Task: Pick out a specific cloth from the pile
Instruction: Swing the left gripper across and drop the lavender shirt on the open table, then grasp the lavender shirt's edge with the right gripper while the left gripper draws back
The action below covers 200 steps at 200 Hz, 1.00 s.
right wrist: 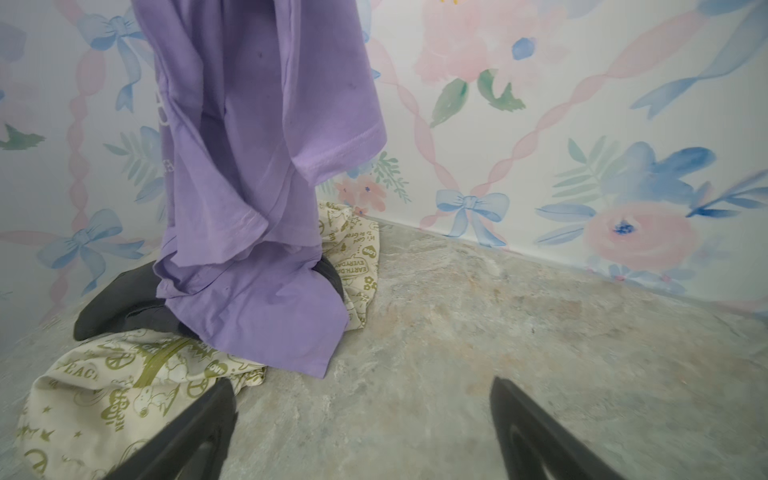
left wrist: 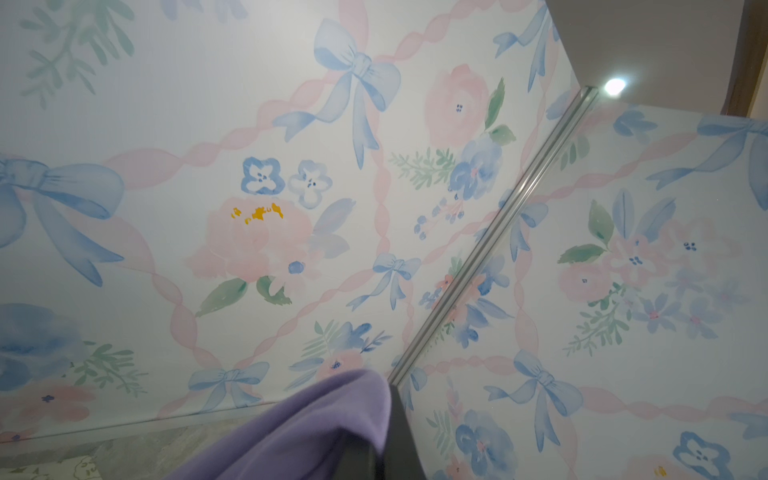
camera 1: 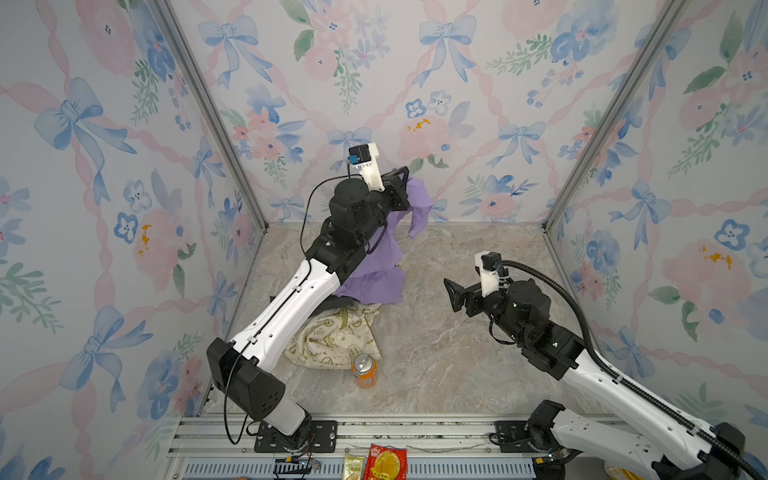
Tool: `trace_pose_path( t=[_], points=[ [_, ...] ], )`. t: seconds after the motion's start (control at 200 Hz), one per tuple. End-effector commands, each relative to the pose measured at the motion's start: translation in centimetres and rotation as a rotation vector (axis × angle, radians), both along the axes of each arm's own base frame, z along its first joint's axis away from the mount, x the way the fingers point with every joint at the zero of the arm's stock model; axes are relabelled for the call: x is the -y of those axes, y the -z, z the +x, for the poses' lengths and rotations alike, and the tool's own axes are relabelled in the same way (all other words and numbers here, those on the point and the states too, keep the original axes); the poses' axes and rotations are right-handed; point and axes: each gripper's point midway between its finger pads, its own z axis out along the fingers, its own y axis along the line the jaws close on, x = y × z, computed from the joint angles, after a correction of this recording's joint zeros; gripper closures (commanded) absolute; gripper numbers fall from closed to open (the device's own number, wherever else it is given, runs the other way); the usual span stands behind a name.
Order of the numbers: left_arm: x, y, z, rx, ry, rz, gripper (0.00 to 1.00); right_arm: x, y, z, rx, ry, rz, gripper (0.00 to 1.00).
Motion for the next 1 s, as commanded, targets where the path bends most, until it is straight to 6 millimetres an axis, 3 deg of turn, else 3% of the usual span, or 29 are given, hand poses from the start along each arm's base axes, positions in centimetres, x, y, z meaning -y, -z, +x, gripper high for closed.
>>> trace_pose_path(
  t=[0.0,0.175,0.235,0.315,0.38,0.435,0.65,0.88,0.995],
  points=[
    [4.6,3.6,-0.5,-0.014,0.079,0.081,1.0,4.0,2.4,0.1,-0.084,0.149,0.007,0.03],
    [11.7,12.7,-1.3,-0.106,0.195,0.244,0.99,8.6,3.7,0.0,-0.128,0.294,0.06,0.03],
    [13.1,15.3,-1.2,-0.127,0.209,0.318,0.81,9.6,3.9,-0.2,-0.137,0.324,0.066,0.03],
    [13.6,18.3,-0.7,-0.161,0.195,0.41,0.38,10.6,4.3,-0.5,-0.147,0.354,0.069,0.03],
    [12.9,19.4,-0.2,-0.183,0.15,0.456,0.13,11.2,4.6,-0.7,-0.155,0.372,0.077,0.03],
    [12.2,19.6,-0.1,-0.18,0.128,0.489,0.02,11.4,4.9,-0.8,-0.165,0.378,0.081,0.03],
    [8.3,18.5,-2.1,-0.145,0.066,0.549,0.02,10.0,6.6,0.0,-0.239,0.323,0.072,0.03],
    [0.6,19.4,-5.8,-0.178,-0.056,0.56,0.02,7.0,10.4,1.9,-0.398,0.239,0.058,0.03],
    [-2.1,20.0,-8.4,-0.157,-0.053,0.588,0.02,4.9,12.4,3.0,-0.46,0.2,0.007,0.03]
  ],
)
